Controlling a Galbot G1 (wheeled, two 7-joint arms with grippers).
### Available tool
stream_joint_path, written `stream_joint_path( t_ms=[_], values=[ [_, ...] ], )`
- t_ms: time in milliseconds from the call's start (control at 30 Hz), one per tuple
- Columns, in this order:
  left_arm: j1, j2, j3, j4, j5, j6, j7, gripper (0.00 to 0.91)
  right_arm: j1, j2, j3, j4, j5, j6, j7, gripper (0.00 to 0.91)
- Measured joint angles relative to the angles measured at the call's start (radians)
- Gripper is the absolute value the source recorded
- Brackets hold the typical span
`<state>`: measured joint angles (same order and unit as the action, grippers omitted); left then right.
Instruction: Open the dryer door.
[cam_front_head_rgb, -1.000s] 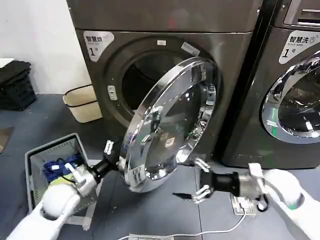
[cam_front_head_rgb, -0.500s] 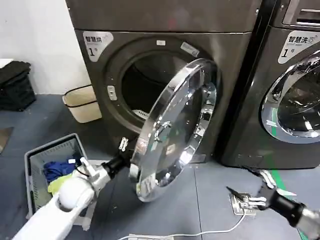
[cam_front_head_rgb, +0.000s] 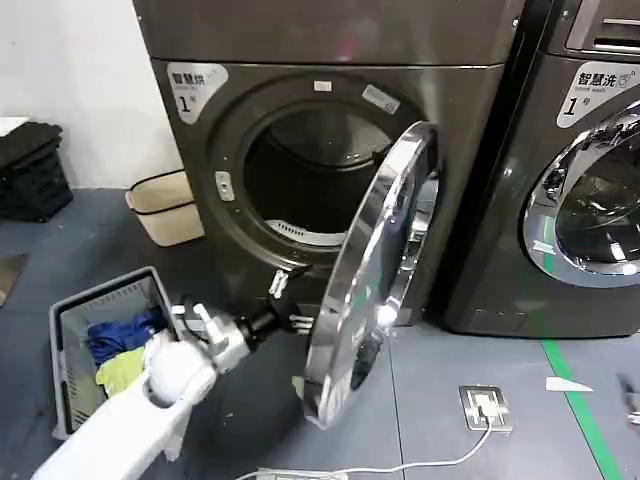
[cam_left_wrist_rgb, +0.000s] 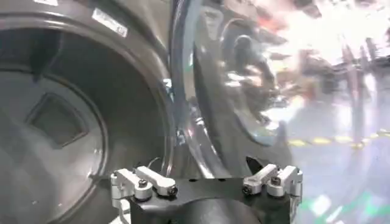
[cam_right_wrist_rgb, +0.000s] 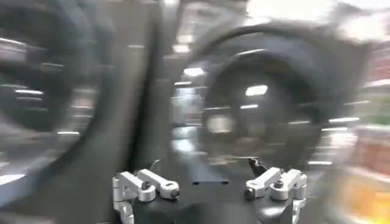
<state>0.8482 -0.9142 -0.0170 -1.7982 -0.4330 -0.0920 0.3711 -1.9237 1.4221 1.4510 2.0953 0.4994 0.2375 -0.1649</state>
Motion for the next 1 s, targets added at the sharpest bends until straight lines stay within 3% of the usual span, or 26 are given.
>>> stream_joint_path(
  t_ms=[133,333,500,800,1000],
  values=[
    [-0.064,-0.019,0.067,0.017,-0.002,0.001,-0.002,0.907,0.007,0.066,0.053,-0.019,-0.014,-0.018,0.150,0.907],
    [-0.151,-0.064,0.159,0.058,0.007,0.003,-0.014,0.907,0.032,0.133,0.167,-0.083,-0.083,-0.177,0.414,0.907],
    [-0.214,-0.102,0.223,0.096,0.010,0.004,-0.021,0.907,0.057,0.146,0.272,-0.164,-0.100,-0.233,0.495,0.907],
    [-0.306,-0.191,0.303,0.174,0.020,0.008,-0.032,0.907,0.070,0.124,0.412,-0.321,-0.111,-0.264,0.544,0.907],
    [-0.344,-0.248,0.344,0.216,0.028,0.009,-0.033,0.907,0.064,0.109,0.471,-0.359,-0.104,-0.281,0.545,0.907]
  ],
)
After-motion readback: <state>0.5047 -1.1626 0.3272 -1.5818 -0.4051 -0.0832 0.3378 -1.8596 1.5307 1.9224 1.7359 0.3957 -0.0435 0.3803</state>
